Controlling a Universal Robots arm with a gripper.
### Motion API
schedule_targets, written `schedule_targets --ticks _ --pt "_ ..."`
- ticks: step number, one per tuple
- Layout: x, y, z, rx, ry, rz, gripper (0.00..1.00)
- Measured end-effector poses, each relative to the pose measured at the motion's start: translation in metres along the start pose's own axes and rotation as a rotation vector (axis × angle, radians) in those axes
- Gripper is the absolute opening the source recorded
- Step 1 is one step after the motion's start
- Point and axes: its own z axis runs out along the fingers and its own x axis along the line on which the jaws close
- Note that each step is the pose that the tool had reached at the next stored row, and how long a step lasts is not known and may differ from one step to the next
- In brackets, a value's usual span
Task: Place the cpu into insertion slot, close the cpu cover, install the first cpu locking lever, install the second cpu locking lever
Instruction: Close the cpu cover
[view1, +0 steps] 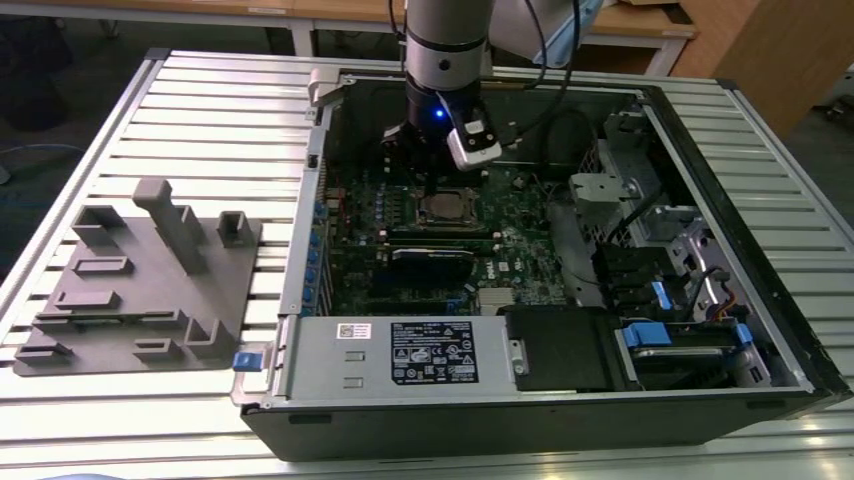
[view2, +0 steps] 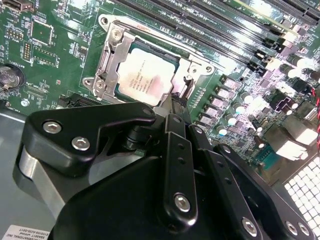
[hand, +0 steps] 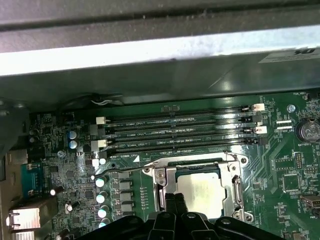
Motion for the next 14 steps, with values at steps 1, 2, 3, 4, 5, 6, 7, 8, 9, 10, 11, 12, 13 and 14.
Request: schedule_targets --ticks 1,2,3,4,5,6,7,8,9,10,11,12,13,14 --pt "0.0 0.0 0.0 0.0 0.0 0.0 0.11" --pt "0.0 0.0 0.0 0.0 0.0 0.0 0.11" --pt "0.0002 0.0 0.0001 -0.0001 -0.0001 0.0 0.11" --pt "0.0007 0.0 0.0002 -0.0003 -0.0002 0.0 0.11" --pt "0.0012 -0.0001 0.0004 -0.0003 -0.0003 0.0 0.11" --pt "0.0018 -0.0002 0.0004 -0.0002 -0.0003 0.0 0.11" --pt "0.0022 -0.0002 0.0004 -0.0001 -0.0003 0.0 0.11" --pt "0.0024 -0.0003 0.0006 -0.0001 -0.0003 0.0 0.11" --pt "0.0024 -0.0003 0.0009 -0.0001 -0.0004 0.0 0.11" --pt "0.0024 -0.0003 0.0016 -0.0002 -0.0004 0.0 0.11" --pt "0.0025 -0.0004 0.0024 -0.0001 -0.0003 0.0 0.11" --pt "0.0026 -0.0004 0.003 -0.0001 -0.0004 0.0 0.11" --pt "0.0026 -0.0004 0.003 0.0001 -0.0002 0.0 0.11" --pt "0.0026 -0.0004 0.0031 0.0001 -0.0002 0.0 0.11"
